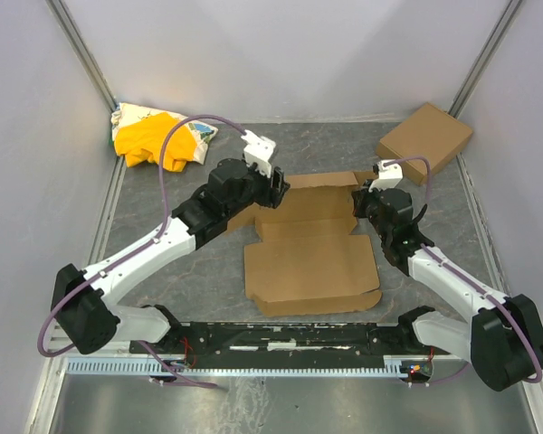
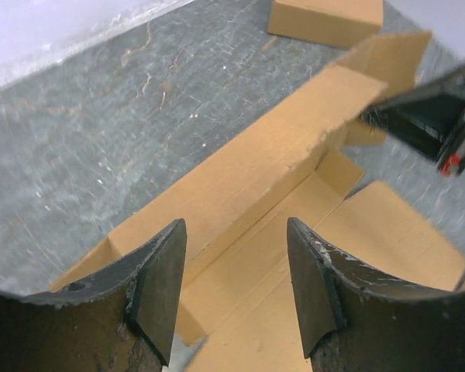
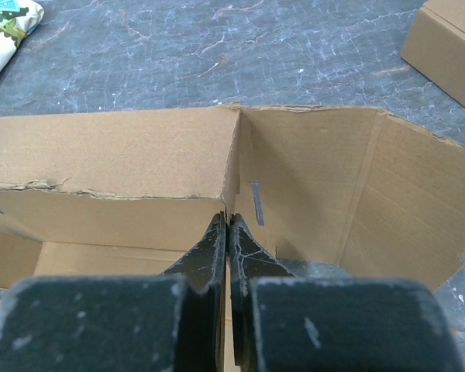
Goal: Fold the paper box
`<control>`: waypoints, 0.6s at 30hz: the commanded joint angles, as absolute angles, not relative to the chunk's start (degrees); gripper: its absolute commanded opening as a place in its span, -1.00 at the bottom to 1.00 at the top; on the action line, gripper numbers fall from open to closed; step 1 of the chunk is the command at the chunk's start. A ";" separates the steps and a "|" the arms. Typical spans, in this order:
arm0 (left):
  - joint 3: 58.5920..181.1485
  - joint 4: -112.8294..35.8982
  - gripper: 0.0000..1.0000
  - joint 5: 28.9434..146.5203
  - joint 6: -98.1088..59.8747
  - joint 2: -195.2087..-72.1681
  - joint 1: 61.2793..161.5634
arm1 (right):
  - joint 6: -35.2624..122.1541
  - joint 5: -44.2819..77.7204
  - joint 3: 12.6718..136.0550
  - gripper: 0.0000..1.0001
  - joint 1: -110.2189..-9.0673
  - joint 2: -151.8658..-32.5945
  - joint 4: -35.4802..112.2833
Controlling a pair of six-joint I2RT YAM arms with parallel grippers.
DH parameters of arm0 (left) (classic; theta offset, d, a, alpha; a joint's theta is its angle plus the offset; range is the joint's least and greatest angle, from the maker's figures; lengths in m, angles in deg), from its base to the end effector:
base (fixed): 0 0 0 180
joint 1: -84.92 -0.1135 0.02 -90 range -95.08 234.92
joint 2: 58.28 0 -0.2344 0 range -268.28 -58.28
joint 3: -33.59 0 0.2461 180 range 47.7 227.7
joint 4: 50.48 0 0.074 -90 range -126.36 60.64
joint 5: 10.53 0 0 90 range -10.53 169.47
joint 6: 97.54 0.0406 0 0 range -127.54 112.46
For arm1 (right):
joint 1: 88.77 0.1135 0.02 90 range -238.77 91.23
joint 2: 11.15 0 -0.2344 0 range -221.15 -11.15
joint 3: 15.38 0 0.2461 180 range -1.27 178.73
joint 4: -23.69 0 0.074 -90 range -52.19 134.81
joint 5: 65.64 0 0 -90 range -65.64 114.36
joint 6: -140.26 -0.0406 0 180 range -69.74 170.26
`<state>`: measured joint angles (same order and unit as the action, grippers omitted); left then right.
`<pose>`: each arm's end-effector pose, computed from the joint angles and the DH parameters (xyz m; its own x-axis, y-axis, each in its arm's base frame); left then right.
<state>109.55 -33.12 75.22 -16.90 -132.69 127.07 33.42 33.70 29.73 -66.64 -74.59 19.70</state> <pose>0.2342 -0.2079 0.3147 -0.2995 0.0524 -0.9526 0.5753 0.8065 -0.1366 0.2427 0.0916 0.2175 -0.2851 0.1927 -0.9389 -0.1499 0.9586 0.2422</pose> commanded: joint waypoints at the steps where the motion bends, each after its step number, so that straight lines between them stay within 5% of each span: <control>1: 109.62 -34.27 0.25 77.54 4.87 -131.72 131.07 | 33.80 33.95 33.13 -0.94 -66.47 -74.13 23.67; 18: 106.34 -39.98 0.29 63.12 20.53 -139.63 135.81 | 34.59 31.98 33.95 -0.93 -66.44 -74.08 25.51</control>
